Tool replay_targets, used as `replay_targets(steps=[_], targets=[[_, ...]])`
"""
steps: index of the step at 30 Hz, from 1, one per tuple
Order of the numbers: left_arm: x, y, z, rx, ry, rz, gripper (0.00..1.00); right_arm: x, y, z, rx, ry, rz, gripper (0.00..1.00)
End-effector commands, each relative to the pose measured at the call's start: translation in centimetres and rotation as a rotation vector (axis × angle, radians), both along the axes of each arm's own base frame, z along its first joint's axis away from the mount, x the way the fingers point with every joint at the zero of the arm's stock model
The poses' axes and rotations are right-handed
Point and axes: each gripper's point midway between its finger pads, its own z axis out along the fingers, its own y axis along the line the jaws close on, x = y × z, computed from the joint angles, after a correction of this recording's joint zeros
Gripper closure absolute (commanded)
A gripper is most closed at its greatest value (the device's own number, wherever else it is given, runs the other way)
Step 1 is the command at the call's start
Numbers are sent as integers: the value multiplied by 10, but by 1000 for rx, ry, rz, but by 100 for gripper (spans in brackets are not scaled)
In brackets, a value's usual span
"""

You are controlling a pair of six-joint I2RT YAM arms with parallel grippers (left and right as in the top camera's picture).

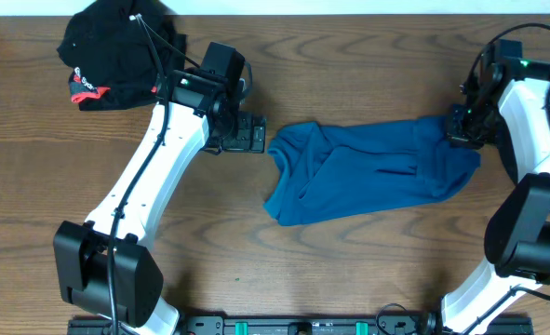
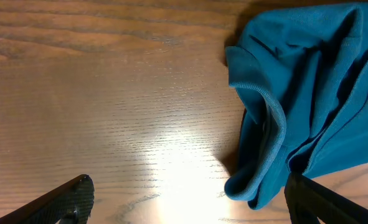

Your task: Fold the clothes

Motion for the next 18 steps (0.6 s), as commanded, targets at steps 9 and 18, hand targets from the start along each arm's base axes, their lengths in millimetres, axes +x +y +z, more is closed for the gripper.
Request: replay_targets(steps=[9, 18], targets=[[-2, 4, 0, 12, 3, -4, 2, 6, 17, 1, 24, -7, 21, 99], [-2, 4, -1, 13, 5, -4, 2, 6, 16, 1, 18, -6, 21, 99]])
